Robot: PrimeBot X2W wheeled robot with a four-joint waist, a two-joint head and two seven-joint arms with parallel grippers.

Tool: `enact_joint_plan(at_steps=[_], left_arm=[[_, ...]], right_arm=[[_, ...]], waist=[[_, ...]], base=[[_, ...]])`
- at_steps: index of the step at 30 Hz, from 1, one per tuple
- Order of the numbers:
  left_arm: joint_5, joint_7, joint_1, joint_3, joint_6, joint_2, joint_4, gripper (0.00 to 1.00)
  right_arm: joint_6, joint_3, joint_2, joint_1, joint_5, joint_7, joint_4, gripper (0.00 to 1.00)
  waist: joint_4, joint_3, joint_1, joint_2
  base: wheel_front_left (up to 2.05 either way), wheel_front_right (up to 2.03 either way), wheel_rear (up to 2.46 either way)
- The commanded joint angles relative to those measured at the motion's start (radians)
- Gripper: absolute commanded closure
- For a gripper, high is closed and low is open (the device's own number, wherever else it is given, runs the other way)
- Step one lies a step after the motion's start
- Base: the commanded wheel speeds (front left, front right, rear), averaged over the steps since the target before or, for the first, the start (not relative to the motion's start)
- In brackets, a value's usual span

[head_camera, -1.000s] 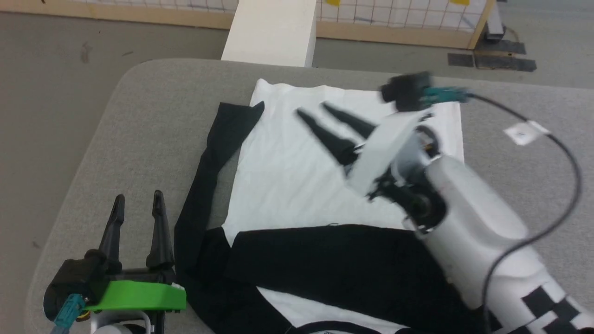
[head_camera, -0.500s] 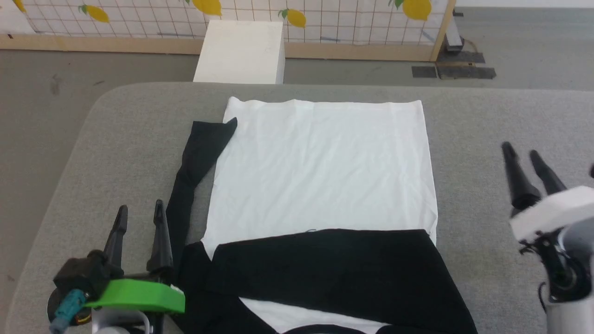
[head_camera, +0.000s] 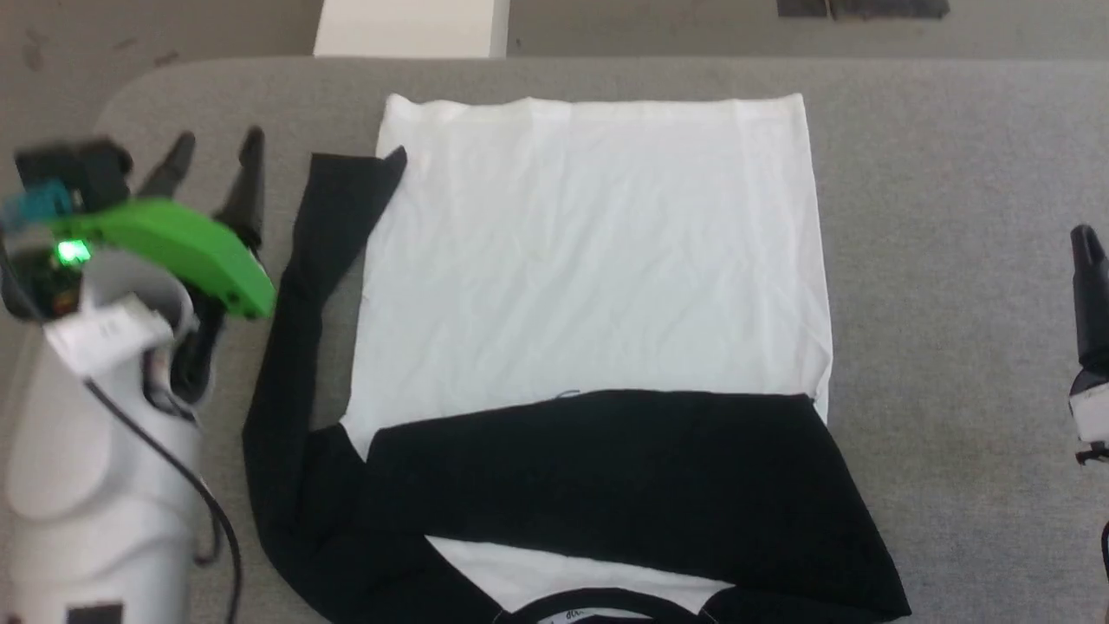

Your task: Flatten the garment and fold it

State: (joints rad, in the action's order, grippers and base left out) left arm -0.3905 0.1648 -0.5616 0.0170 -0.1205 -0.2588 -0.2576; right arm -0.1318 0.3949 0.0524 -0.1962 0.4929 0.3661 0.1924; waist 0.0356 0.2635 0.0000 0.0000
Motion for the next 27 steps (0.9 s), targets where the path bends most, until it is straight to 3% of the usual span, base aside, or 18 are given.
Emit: enact_joint_plan(at_steps=[1, 7, 12, 25, 27], left_arm=[[-0.012, 0.05, -0.062, -0.014, -0.005, -0.026, -0.035, 0.0], [-0.071, 0.327, -0.272, -0.087, -0.009, -0.13, -0.137, 0.0], [-0.081, 0.483, -0.349, -0.137, -0.01, -0.19, -0.166, 0.0], [-0.026, 0.598, -0.381, -0.191, 0.019, -0.251, -0.22, 0.0], [-0.04, 0.615, -0.377, -0.186, 0.025, -0.245, -0.228, 0.78]], right_arm=[[0.001, 0.0, -0.002, -0.021, 0.004, 0.003, 0.013, 0.0], [0.001, -0.004, -0.002, -0.046, 0.017, 0.001, 0.05, 0.0], [0.001, 0.0, -0.002, -0.058, 0.031, -0.004, 0.058, 0.0], [0.001, 0.003, -0.002, -0.07, 0.035, 0.008, 0.111, 0.0], [0.001, -0.001, -0.002, -0.071, 0.035, 0.01, 0.116, 0.0]], waist=[[-0.042, 0.108, 0.0, 0.0], [-0.078, 0.224, 0.0, 0.0], [-0.097, 0.288, 0.0, 0.0], [-0.092, 0.364, 0.0, 0.0], [-0.091, 0.367, 0.0, 0.0]], base=[[0.0, 0.0, 0.0], [0.0, 0.0, 0.0], [0.0, 0.0, 0.0], [0.0, 0.0, 0.0], [0.0, 0.0, 0.0]])
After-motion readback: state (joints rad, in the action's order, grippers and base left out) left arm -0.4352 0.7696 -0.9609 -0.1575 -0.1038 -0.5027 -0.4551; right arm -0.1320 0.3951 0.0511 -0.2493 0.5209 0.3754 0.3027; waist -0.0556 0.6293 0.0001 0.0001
